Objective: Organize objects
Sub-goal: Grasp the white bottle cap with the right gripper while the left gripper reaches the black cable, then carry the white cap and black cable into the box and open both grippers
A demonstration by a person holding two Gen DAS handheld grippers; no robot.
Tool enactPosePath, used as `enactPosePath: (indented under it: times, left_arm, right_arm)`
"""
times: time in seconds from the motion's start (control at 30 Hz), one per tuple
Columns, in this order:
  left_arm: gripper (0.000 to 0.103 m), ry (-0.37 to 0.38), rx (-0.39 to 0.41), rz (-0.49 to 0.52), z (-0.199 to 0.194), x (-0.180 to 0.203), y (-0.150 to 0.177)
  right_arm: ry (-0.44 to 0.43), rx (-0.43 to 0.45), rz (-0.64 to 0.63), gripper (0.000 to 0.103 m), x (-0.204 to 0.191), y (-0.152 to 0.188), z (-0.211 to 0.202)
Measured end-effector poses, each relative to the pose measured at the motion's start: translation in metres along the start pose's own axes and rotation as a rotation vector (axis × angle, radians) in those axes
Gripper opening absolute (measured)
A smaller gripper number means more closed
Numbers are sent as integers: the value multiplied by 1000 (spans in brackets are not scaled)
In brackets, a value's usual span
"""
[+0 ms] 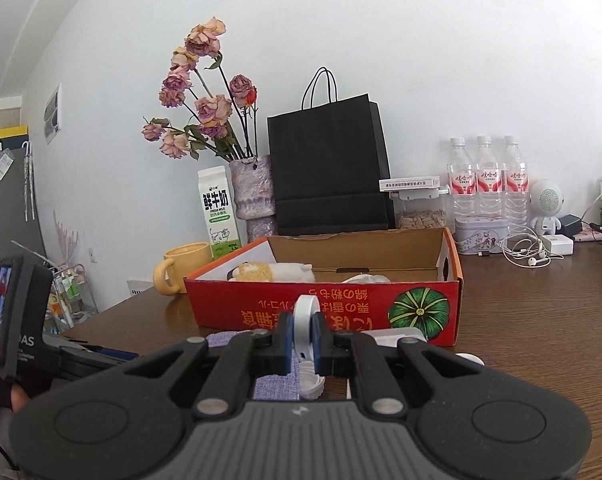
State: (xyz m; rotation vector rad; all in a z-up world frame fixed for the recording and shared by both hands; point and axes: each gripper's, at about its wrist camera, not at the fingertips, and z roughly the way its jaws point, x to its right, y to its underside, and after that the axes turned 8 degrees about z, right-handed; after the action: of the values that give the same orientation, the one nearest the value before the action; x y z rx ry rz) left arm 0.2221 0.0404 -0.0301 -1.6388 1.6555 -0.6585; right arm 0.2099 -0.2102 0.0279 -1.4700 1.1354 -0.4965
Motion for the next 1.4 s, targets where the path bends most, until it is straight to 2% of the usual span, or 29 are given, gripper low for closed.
enactPosePath:
  times: [0.17, 0.47, 0.73, 1.07, 1.4]
  left_arm:
    - [58, 12, 6, 6, -8, 4, 1]
    - [58, 11, 139, 8, -45, 5, -16]
    - [58, 47, 234, 8, -56, 14, -50]
    - [58, 86, 313, -28, -33, 32, -102]
    - [58, 95, 309, -64, 24, 47, -140]
  right_arm:
    - [9, 4, 3, 9, 2, 1, -2]
    - [19, 12, 2, 9, 1, -4, -5]
    - [12, 45, -47, 9, -7, -30, 1]
    - [54, 86, -74, 9, -3, -72, 48]
    - [97, 48, -20, 9, 32, -85, 123]
